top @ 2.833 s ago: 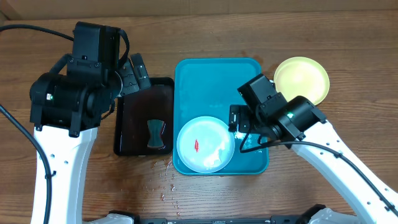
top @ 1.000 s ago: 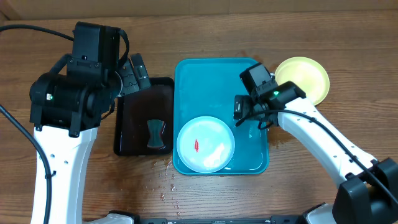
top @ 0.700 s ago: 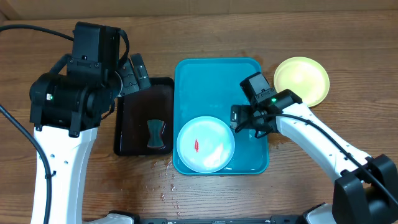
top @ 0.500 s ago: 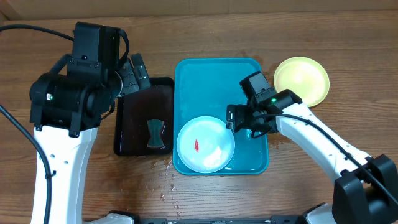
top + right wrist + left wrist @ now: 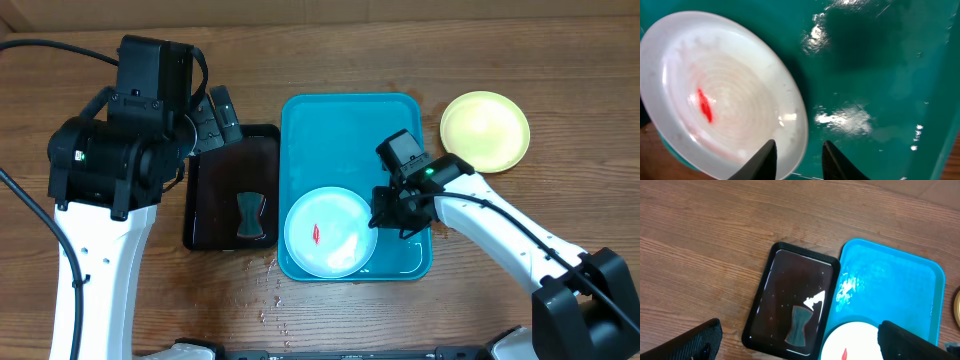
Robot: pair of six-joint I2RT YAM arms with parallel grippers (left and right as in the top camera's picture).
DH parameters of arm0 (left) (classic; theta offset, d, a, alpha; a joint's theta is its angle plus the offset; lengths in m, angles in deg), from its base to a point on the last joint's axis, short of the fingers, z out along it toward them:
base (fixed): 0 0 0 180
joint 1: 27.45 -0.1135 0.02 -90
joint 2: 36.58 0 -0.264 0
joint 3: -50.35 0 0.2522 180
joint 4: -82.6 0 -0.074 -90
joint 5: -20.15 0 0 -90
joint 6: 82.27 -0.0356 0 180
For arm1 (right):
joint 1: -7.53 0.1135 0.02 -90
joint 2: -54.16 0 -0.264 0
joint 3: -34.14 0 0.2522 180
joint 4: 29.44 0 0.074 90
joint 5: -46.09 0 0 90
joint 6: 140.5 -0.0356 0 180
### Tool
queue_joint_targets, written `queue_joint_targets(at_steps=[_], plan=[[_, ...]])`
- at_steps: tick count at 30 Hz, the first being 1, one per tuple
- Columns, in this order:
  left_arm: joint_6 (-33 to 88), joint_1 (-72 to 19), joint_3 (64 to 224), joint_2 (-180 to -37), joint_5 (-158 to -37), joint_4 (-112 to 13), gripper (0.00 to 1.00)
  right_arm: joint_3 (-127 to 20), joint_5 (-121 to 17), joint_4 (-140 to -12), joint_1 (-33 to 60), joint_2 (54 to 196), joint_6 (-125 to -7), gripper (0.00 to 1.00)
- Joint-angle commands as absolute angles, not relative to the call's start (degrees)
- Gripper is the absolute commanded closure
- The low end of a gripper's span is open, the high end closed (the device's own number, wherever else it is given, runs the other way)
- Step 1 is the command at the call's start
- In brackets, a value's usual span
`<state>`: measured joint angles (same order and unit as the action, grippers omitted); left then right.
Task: Clean dirty plates on tray and stack at the side
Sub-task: 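Grip the white plate's rim with the right gripper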
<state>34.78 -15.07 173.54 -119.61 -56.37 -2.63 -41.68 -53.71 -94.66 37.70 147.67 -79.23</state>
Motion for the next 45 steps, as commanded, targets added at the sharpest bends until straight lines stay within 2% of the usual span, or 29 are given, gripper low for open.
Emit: queue_joint_targets(at_steps=[1,11,20,22,26,45], plan=[[34.78,-14.68,173.87,-119.08,-56.77,-2.85,0.0,-41.13,-55.41,-94.25,37.94,147.85,-79.23,0.64],[34.75,-14.68,173.87,-119.08,-56.77,-2.85,0.0,-41.15,-58.02,-97.31,37.59,152.64,-78.84,0.67],[34.75,-14.68,173.87,-119.08,-56.77,-2.85,0.0,-41.18,-57.49,-94.53,35.85,153.84,-71.36,0.71],[34.75,-14.68,173.87,-119.08,-56.77,-2.85,0.0,-41.18,-57.47,-94.66,35.85,153.84,-70.66,0.75],[34.78,-14.68,173.87,-119.08,-56.77,-2.85,0.0,-41.15,-56.14,-94.7,35.87,154.17,-69.35,0.96],[34.78,-14.68,173.87,-119.08,-56.77,-2.85,0.0,-41.11,-52.31,-91.19,35.85,154.28,-68.04,0.96]])
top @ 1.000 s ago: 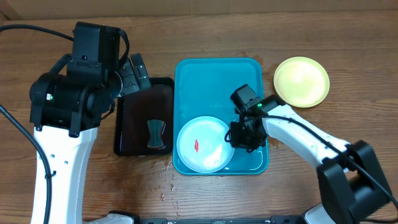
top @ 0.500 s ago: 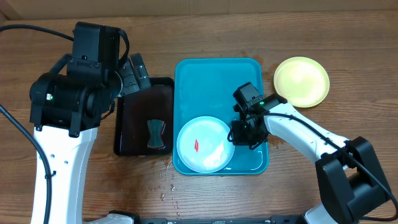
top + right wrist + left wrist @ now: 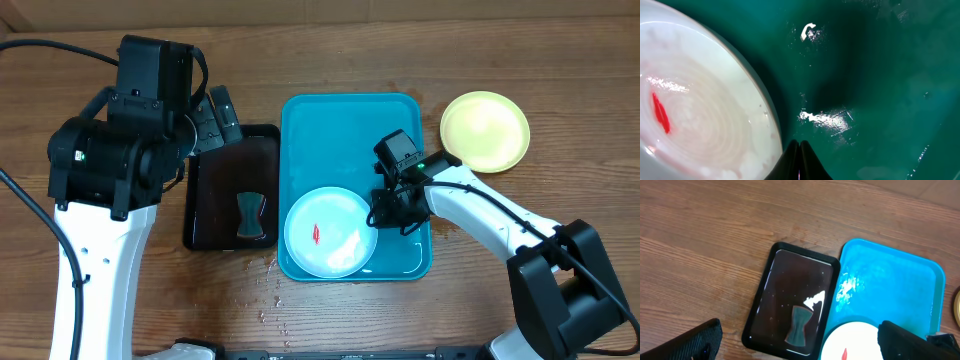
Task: Clean dirty plates on tray and stack at the side
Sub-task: 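Grip the white plate's rim with the right gripper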
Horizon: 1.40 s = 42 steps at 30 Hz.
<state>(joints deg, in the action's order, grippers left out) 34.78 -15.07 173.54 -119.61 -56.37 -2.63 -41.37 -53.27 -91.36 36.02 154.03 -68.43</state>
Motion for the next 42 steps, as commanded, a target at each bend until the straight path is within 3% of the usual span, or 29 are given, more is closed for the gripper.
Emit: queue_joint_targets(at_steps=[1,34,35,36,42], plan=[[34.75,-14.68,173.87,-119.08,-56.77,-2.85,0.0,-41.11,-52.31,-91.19,35.85,154.28,-68.04,0.96],[34.75,-14.68,173.87,-119.08,-56.77,-2.85,0.0,-41.11,-51.31,-86.79,31.45,154.32,-68.24,0.96],[34.75,-14.7,173.87,-119.08,-56.77,-2.85,0.0,-41.11,-51.57,-87.05,31.52,154.32,-68.24,0.95],[34.75,-14.68,173.87,-119.08,-56.77,-2.85,0.0,-41.11,-52.22,-87.27,31.58,154.32,-68.24,0.86],[34.75,-14.68,173.87,-119.08,-56.77,-2.85,0.0,-42.01,-57.12,-87.36,31.61,154.3,-68.24,0.8]])
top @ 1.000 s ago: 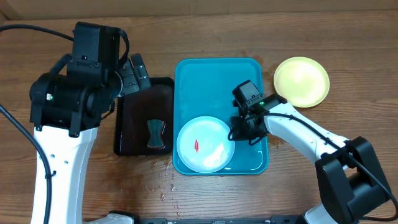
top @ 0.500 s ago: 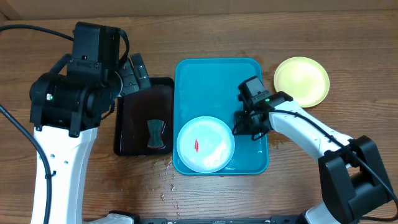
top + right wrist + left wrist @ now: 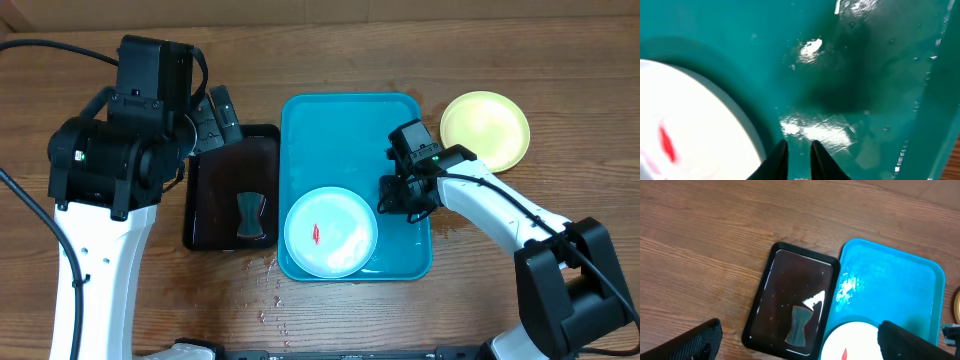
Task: Clean dirty plates on tray and stack at the side
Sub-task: 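Grip the white plate's rim with the right gripper, then drag the white plate up and right across the blue tray with the right gripper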
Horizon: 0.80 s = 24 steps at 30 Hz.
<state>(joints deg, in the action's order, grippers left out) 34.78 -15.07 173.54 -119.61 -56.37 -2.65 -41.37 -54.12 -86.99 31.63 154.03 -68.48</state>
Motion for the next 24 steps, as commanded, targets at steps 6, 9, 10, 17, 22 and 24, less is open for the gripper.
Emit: queue_joint_targets(at_steps=[6,9,10,17,22,24], plan=[[34.78,-14.68,173.87,-119.08,-56.77,-2.85,0.0,-42.36,-60.38,-91.08,31.74,154.3,-68.19,0.43],[34.75,-14.68,173.87,-119.08,-56.77,-2.85,0.0,-42.36,-60.7,-91.6,32.52,154.32,-66.18,0.43],[34.78,-14.68,173.87,-119.08,-56.77,-2.85,0.0,-42.33,-60.77,-91.99,33.07,154.3,-65.33,0.41],[34.75,-14.68,173.87,-119.08,-56.77,-2.85,0.0,-42.31,-60.42,-91.16,36.85,154.32,-63.95,0.25],[34.75,-14.68,173.87,-119.08,-56.77,-2.85,0.0,-42.31,-60.31,-91.32,37.2,154.32,-63.95,0.0],[34.78,-14.68,173.87,-119.08,-56.77,-2.85,0.0,-42.31,-60.29,-91.3,37.03,154.32,-63.95,0.0]])
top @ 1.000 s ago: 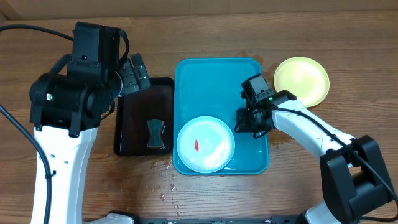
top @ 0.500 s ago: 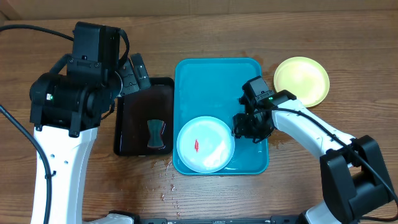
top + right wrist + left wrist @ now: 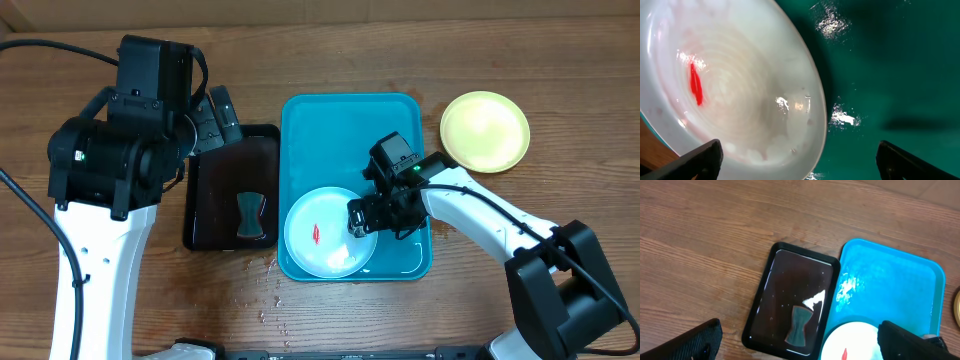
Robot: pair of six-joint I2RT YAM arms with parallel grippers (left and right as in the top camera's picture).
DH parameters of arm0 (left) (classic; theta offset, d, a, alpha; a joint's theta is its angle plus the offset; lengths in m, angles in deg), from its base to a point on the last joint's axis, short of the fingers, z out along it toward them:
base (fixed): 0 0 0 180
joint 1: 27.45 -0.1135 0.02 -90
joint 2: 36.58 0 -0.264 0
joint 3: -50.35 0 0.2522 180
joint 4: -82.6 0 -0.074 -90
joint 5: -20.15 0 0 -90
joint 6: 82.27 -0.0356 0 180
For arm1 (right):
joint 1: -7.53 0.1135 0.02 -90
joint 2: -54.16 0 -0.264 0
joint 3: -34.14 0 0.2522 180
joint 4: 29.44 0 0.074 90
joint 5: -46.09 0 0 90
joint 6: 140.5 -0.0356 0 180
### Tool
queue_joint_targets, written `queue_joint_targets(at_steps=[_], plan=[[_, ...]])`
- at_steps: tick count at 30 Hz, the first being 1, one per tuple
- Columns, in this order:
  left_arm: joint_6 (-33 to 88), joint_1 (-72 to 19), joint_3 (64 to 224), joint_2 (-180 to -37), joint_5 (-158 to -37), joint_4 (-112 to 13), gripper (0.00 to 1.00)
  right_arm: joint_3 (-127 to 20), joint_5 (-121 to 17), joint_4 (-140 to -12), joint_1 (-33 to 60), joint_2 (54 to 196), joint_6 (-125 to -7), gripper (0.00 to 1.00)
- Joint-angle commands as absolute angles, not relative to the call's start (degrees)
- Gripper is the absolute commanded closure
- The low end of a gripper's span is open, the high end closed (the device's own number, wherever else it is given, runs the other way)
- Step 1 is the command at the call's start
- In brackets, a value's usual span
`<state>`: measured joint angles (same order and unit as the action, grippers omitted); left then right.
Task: Clean dirty plates on tray and stack at the side
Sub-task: 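Drag the white plate up and right across the blue tray with the right gripper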
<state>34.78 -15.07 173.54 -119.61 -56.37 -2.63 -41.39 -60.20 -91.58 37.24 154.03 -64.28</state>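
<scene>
A white plate with a red smear lies at the near end of the blue tray. My right gripper hangs open and wide over the plate's right rim, one finger over the plate and the other over the tray floor. In the overhead view that gripper sits at the plate's right edge. A clean yellow plate rests on the table to the right. My left gripper is open and high above the black tray, which holds a grey sponge.
The black tray with the sponge lies just left of the blue tray. Water drops spot the wood near the front edge. The blue tray floor is wet and shiny.
My right gripper was nearly shut over the tray floor right of the plate. Now it stands wide open, further left, over the plate's right rim. The left arm and the plates have not moved.
At first my right gripper was partly open at the white plate's right rim. Then it was shut beside the rim, then slightly apart further right over bare tray. Now it is wide open over the rim. The plate stays in place, smear unchanged.
</scene>
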Motion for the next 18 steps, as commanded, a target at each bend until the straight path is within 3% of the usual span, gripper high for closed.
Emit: queue_joint_targets(at_steps=[1,18], plan=[[34.75,-14.68,173.87,-119.08,-56.77,-2.85,0.0,-42.31,-60.29,-91.3,37.0,154.32,-63.95,0.0],[34.75,-14.68,173.87,-119.08,-56.77,-2.85,0.0,-42.31,-59.15,-89.96,37.05,154.32,-63.71,0.0]])
